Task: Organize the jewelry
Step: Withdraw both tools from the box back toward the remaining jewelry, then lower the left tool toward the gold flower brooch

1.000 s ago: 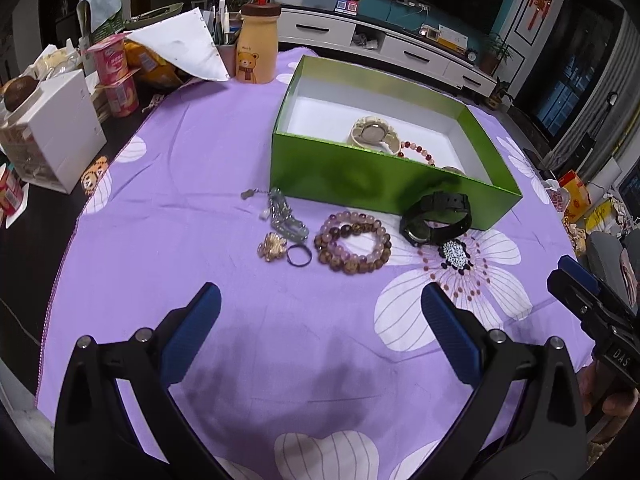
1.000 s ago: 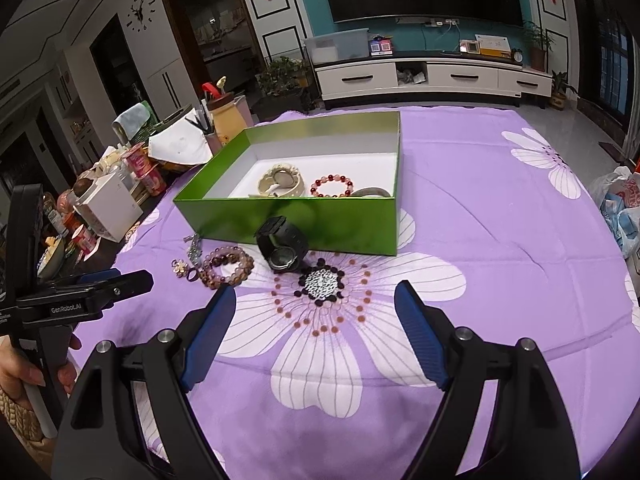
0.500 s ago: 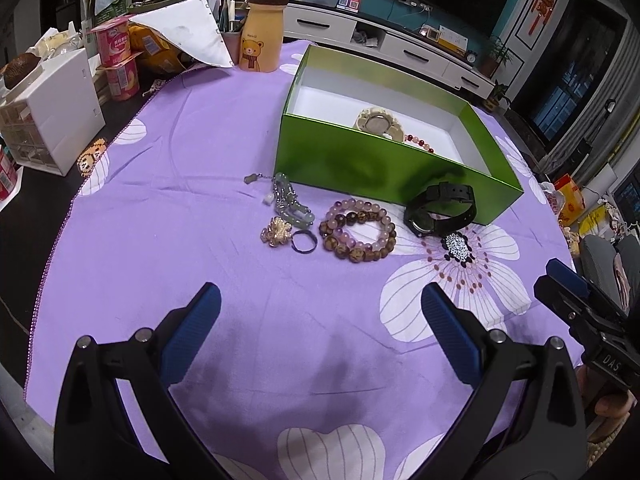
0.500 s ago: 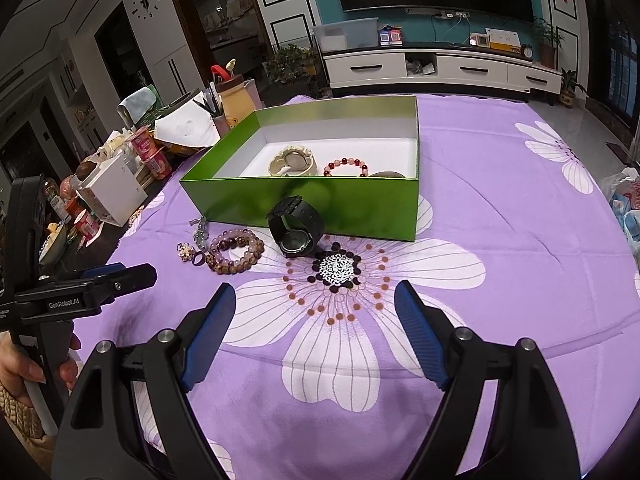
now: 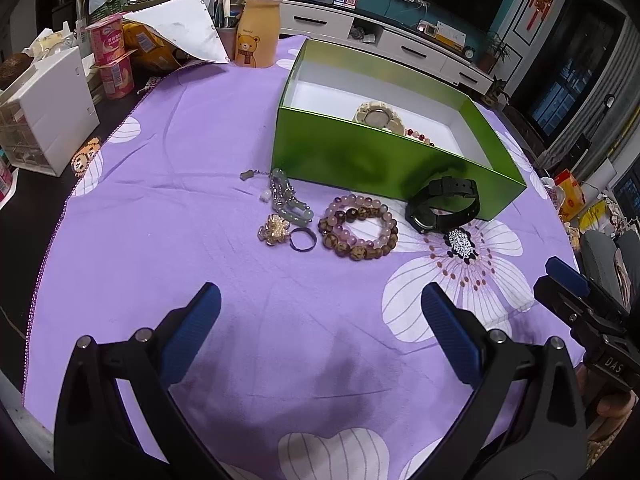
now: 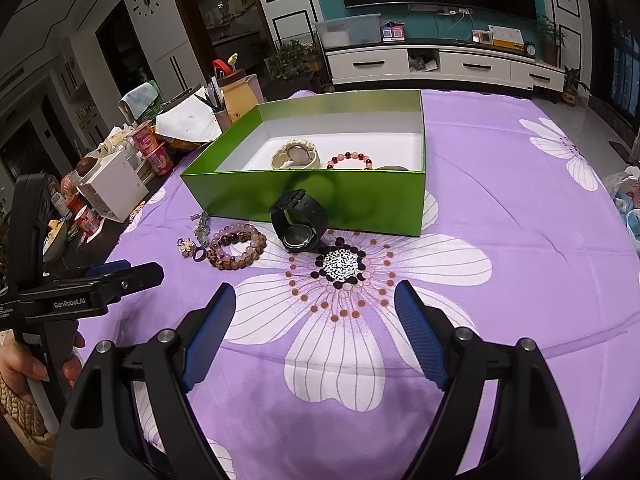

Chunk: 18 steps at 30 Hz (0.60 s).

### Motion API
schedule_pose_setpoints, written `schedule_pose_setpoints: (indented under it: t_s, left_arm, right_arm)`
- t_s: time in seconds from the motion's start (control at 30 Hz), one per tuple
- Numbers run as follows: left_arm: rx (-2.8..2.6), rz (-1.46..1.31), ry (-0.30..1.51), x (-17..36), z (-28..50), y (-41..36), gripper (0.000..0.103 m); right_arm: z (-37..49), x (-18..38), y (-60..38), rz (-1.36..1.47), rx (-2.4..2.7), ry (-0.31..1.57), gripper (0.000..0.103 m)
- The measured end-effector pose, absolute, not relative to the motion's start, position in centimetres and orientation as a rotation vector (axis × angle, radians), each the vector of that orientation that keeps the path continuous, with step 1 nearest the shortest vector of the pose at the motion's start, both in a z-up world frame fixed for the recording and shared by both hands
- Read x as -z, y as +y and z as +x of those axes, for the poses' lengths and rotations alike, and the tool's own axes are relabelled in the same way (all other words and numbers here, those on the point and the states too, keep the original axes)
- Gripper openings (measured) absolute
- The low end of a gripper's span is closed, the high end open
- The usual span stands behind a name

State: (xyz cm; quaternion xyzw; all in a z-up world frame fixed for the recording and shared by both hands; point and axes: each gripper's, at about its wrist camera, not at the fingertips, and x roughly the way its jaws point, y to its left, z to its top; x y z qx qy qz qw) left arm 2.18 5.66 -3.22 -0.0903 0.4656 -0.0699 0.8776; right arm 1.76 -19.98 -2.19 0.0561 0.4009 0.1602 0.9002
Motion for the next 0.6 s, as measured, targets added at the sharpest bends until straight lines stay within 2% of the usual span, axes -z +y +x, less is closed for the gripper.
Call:
schedule_pose_setpoints:
  t_s: [0.6]
  left_arm:
    - [0.119,-0.17,0.952,3.8,2.9,7.5,0.101]
  right_arm:
    - [2.9,3.5,-19.2,0.112,-0.352,0.858,0.082]
